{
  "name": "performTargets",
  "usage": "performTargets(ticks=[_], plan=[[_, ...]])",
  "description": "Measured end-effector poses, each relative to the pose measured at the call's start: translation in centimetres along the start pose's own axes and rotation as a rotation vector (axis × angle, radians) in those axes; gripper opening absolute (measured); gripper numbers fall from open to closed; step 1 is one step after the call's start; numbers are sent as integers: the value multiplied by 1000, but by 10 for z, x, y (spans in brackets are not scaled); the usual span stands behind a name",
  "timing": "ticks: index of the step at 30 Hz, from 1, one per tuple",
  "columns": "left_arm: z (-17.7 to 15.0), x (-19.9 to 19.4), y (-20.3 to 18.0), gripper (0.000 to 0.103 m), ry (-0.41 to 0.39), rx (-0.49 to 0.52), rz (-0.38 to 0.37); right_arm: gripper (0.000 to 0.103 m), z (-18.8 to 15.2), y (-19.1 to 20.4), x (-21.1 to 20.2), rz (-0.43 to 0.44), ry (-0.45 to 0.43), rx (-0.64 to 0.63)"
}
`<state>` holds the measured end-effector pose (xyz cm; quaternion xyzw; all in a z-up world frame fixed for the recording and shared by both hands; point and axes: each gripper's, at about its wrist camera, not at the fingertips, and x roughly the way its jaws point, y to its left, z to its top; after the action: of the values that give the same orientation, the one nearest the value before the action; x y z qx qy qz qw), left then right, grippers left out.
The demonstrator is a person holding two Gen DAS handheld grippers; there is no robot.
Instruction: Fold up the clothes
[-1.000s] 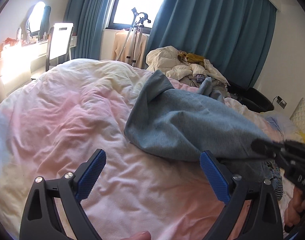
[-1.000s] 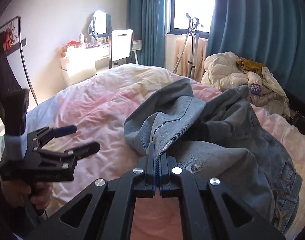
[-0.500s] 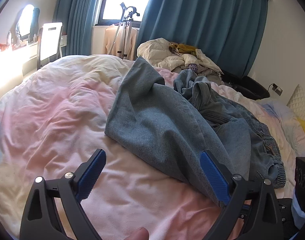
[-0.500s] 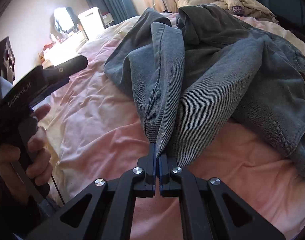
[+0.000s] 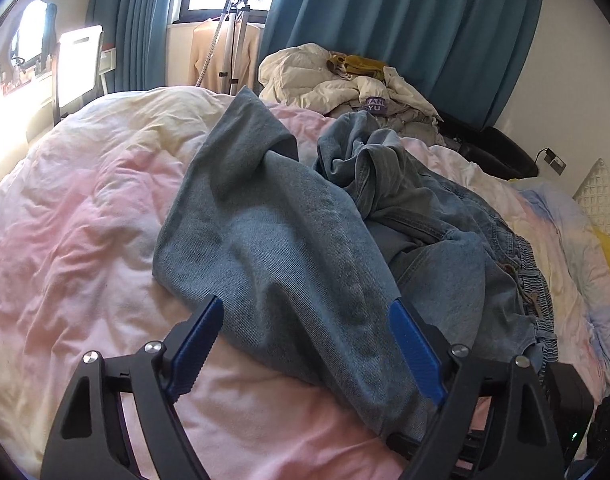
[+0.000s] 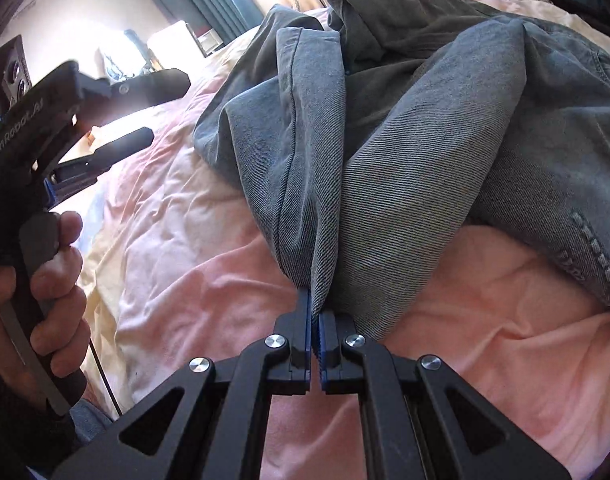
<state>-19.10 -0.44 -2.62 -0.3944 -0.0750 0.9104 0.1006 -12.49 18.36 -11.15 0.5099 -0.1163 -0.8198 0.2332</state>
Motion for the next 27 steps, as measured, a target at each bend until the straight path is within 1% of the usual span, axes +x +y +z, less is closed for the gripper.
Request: performTargets(ticks=[3,5,8,10,11,12,13,14,15,16,18,21,24,27], plan=[[23,20,-21,82,27,35,6,2,2,-7,-2,31,3,38],[37,34,-35,80,43,65,13,2,2,-12,-4,18,-2,68],[54,61,-54,79,75,110,61,2,3,-22,-4,47,-2,124],[62,81,-61,74,112,139,98,2,3,-26,-4,59,-4,129],[64,92,-64,73,131,153,133,2,3,-27,-5,64,-4,129],[65,102,-65,65,153,162,166,2,3,-28,-5,71,-4,132],[65,111,-65,47,177,166,190,2,4,-30,-5,79,-3,138],[65,119,-64,38,200,166,212,2,4,-31,-6,84,-3,139],[65,124,-63,22,219,167,237,2,4,-32,-6,86,-1,136],[64,127,-62,14,231,165,260,2,5,-32,-6,88,0,134],[65,121,-59,8,224,155,286,2,5,-34,-6,92,2,130],[69,95,-55,6,172,129,295,1,6,-36,-7,97,5,124],[73,61,-48,6,122,94,278,2,7,-39,-7,103,9,117],[66,20,-40,5,66,72,252,2,8,-41,-8,109,12,111]])
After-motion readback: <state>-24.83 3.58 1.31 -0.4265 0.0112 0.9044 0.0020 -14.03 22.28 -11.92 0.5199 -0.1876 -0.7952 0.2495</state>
